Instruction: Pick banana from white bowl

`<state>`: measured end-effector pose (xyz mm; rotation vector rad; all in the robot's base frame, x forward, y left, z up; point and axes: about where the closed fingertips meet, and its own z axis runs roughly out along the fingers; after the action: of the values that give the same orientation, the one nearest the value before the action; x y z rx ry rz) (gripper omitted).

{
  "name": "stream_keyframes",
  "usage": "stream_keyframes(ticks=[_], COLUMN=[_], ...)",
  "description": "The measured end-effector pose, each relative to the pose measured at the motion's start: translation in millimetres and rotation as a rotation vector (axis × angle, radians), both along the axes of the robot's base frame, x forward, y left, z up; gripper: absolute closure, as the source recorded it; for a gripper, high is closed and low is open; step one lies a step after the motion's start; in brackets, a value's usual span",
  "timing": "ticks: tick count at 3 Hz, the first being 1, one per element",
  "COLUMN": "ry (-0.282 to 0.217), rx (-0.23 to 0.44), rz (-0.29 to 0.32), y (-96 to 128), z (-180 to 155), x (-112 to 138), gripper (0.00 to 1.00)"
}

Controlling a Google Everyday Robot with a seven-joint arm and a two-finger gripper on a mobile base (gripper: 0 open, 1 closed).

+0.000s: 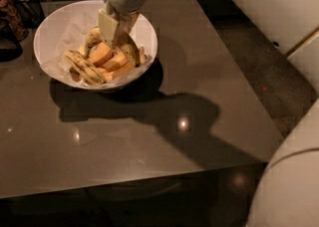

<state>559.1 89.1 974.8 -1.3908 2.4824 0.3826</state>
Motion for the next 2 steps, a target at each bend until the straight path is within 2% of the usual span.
stream_keyframes(ticks=[2], ry=[-0.011], rx=[0.079], rz=[0.041], y=[-20.2], z=[13.7], x=[-43.1], gripper=[1.00])
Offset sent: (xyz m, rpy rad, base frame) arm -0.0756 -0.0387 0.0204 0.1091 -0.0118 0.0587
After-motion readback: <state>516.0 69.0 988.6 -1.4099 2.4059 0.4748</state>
